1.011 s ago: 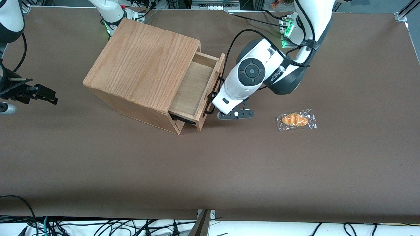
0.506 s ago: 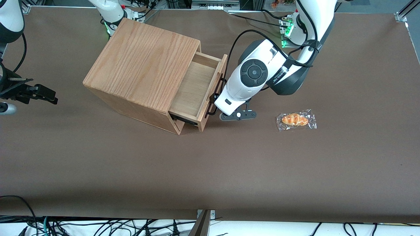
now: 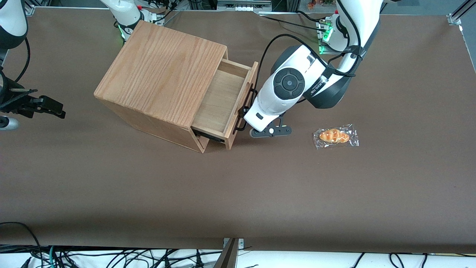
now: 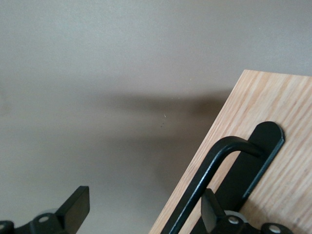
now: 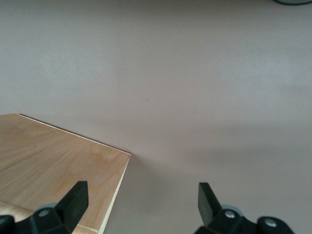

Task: Open top drawer with left arm

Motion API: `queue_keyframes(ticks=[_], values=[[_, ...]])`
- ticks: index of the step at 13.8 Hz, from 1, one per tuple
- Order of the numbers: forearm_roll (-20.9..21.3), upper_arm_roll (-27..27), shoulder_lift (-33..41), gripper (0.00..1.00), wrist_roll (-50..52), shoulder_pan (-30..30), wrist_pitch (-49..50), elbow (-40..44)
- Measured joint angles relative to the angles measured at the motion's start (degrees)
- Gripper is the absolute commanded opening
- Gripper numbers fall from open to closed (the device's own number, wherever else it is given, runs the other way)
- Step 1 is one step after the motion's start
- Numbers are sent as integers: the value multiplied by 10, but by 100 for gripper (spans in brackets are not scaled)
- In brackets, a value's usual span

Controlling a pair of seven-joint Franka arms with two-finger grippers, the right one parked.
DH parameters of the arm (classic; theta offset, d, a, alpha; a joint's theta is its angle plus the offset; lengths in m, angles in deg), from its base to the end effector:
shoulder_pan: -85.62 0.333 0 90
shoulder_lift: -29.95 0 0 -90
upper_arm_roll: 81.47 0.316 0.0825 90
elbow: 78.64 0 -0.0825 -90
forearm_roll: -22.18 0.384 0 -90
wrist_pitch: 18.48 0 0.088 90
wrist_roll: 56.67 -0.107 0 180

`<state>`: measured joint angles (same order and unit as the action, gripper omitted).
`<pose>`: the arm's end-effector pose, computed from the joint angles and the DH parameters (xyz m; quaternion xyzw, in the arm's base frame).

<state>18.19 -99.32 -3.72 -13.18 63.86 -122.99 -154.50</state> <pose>0.5727 -0.4203 0.4015 0.9903 0.0652 -0.1018 0.0692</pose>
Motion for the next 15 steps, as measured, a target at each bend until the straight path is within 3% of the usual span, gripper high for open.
queue_keyframes(ticks=[15], values=[[0,-1,2,100,-13,31,24,0]])
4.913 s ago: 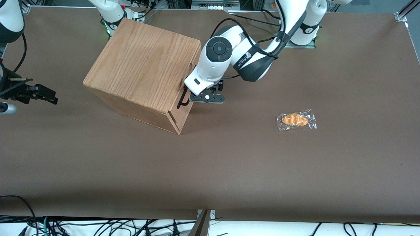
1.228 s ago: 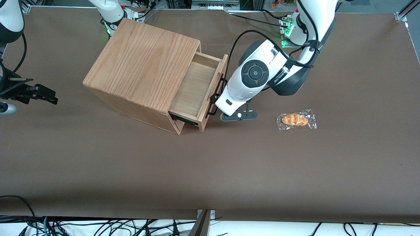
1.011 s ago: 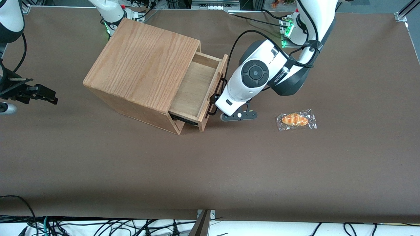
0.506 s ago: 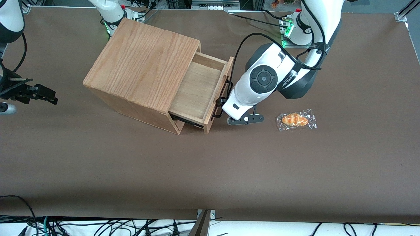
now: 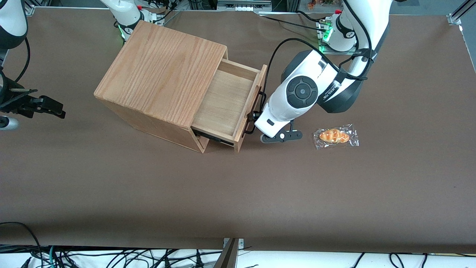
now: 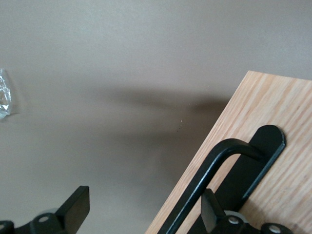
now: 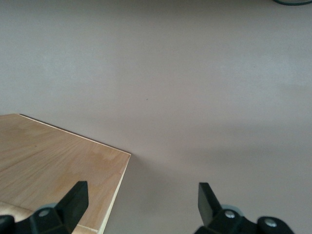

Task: Open top drawer with left arm

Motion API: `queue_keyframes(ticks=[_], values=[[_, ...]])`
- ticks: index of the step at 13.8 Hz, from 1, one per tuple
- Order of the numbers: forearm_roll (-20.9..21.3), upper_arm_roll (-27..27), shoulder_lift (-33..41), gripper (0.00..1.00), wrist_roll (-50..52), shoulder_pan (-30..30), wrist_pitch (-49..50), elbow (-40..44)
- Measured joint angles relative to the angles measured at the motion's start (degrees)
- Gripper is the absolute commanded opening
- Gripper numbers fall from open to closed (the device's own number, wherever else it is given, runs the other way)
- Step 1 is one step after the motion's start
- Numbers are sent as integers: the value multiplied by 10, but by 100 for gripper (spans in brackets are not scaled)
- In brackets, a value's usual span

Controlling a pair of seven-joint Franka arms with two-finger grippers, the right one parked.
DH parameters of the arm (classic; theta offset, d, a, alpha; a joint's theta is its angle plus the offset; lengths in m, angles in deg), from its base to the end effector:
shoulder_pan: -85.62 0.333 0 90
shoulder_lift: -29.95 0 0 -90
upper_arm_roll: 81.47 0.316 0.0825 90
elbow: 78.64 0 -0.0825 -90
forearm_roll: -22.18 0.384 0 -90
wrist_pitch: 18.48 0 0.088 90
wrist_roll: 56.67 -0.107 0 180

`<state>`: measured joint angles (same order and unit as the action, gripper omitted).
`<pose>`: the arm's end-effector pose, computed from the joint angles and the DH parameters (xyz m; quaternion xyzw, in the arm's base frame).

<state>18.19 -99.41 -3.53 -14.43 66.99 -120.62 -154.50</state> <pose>0.5897 -0.3871 0.4008 0.9885 0.0781 -0.1140 0.0615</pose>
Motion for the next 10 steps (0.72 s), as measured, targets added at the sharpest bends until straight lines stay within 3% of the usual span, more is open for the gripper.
queue_keyframes(ticks=[10], values=[[1,1,39,100,-2,10,48,0]])
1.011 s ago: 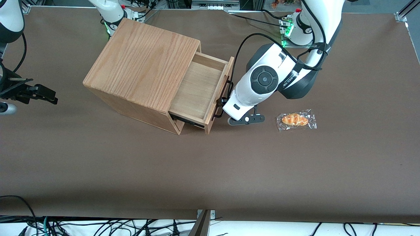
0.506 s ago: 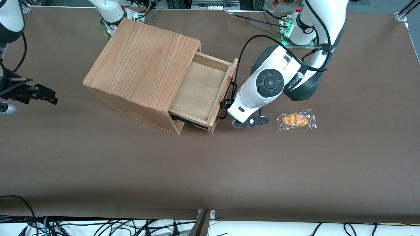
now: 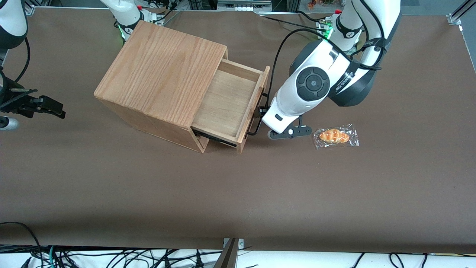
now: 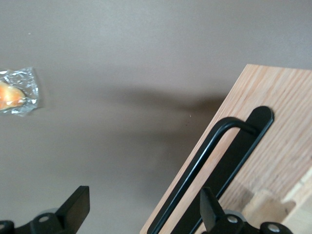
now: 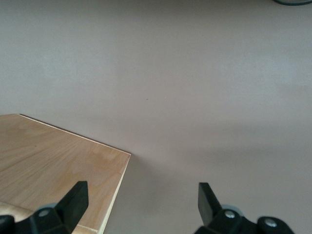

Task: Open top drawer with left arm

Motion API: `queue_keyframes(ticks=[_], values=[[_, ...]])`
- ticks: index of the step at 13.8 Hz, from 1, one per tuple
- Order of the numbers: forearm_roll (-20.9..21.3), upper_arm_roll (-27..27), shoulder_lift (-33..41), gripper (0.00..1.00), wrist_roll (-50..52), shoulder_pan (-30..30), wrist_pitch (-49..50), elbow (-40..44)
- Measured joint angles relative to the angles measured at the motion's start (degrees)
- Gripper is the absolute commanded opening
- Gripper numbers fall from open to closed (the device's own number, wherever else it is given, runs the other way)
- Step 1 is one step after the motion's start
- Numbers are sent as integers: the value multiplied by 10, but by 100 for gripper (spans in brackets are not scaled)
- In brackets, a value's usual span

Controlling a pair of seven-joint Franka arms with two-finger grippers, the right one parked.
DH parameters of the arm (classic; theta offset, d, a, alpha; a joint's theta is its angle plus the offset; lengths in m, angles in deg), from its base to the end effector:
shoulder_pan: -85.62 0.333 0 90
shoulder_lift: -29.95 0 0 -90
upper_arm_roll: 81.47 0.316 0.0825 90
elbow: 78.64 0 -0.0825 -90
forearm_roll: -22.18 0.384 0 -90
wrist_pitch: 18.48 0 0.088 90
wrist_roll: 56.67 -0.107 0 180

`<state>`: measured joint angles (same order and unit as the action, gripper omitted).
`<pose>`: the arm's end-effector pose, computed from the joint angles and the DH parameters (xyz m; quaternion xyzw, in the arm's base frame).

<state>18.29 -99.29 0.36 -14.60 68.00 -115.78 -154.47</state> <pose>0.5824 -0.3698 0.4405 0.9891 0.0781 -0.1145 0.0491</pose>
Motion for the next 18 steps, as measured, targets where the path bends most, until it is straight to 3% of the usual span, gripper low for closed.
queue_keyframes(ticks=[10,13,18], values=[[13,13,36,100,-9,114,46,2],[42,13,51,100,-43,135,55,4],[57,14,59,100,-133,187,65,4]])
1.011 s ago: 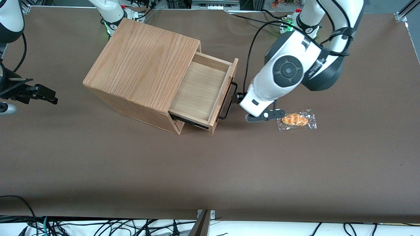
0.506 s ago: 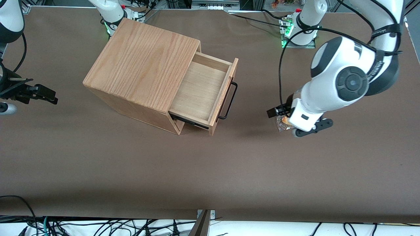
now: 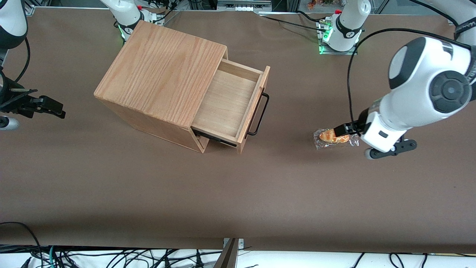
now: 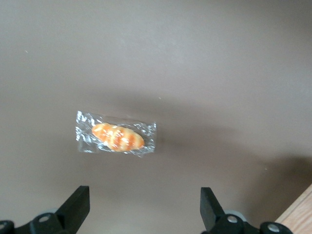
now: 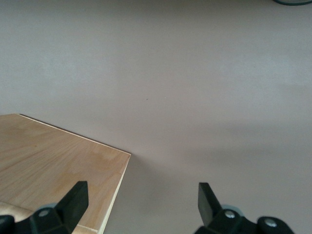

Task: Open top drawer with left arm

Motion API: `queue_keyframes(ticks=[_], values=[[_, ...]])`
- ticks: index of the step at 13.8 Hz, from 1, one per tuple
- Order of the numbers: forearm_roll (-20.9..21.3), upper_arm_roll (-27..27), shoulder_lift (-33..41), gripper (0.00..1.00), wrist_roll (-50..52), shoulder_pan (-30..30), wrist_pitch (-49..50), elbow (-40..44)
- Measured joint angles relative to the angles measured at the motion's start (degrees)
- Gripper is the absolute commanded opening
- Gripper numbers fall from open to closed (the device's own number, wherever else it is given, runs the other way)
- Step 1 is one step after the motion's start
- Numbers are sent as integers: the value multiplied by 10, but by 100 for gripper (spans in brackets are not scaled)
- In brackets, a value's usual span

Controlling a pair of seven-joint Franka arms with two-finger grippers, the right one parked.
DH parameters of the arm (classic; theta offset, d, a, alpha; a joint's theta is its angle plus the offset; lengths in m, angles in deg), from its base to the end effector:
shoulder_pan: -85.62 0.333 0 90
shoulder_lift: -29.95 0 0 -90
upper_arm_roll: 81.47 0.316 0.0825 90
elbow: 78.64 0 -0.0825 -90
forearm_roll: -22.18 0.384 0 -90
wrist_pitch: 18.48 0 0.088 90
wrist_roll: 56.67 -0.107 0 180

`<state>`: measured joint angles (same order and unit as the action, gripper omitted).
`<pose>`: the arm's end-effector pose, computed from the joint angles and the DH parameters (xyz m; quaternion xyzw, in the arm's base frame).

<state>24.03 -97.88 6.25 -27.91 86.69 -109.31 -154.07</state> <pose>0.6496 -0.1390 0.4997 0.9895 0.1230 -0.0750 0.0143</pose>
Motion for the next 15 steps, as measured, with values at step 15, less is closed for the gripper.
queue_keyframes(ticks=[15], values=[[-8,150,6,100,-280,-5,0,0]])
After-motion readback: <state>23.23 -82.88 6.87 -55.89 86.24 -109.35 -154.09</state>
